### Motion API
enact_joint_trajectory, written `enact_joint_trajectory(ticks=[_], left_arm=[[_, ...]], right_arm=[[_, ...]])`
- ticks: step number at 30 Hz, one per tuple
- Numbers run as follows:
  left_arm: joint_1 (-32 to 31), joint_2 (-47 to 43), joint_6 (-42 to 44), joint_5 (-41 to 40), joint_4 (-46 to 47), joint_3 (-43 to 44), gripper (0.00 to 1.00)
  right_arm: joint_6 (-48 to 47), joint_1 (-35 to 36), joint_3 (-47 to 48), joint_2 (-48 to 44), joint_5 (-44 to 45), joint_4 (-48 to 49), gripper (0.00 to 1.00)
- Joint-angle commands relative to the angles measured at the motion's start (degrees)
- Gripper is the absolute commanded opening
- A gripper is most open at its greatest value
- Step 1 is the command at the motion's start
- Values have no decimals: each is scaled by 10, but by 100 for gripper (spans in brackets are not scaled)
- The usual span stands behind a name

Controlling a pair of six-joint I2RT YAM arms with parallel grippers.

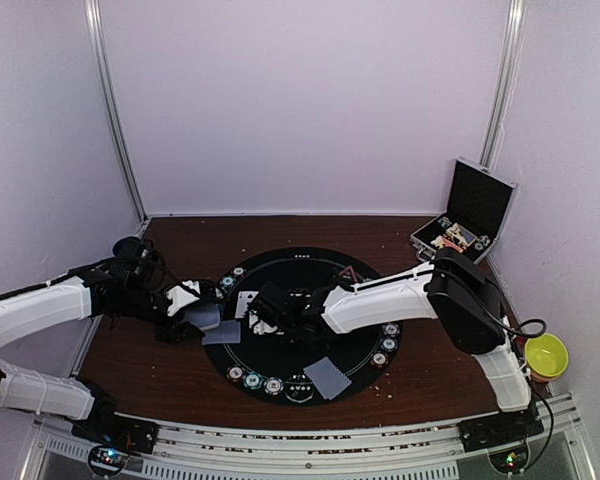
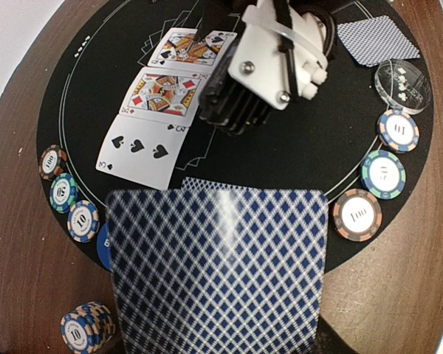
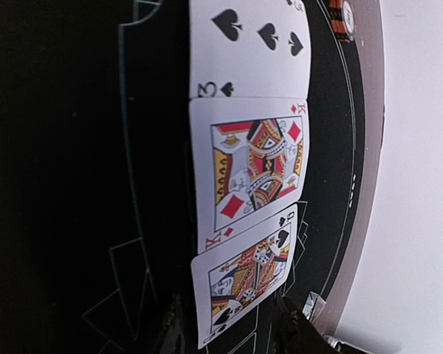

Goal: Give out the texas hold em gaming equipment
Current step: Flop the poker card in the community card area, then pick up the all-in button from the poker table mat.

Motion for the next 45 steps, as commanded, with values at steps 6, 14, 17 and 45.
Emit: enact_joint_trajectory(ticks=[6, 14, 17, 45], left_arm=[[-1, -8, 2, 10, 19, -2, 53], [-1, -9, 1, 9, 19, -2, 53], [-1, -10, 0, 8, 19, -2, 53], [-1, -14, 0, 8, 20, -3, 53]], right_arm=[[43, 19, 25, -64, 24, -77, 61], [192, -27, 26, -139, 31, -89, 95], [251, -56, 43, -140, 23, -99, 100], [491, -239, 39, -32, -138, -66, 100]])
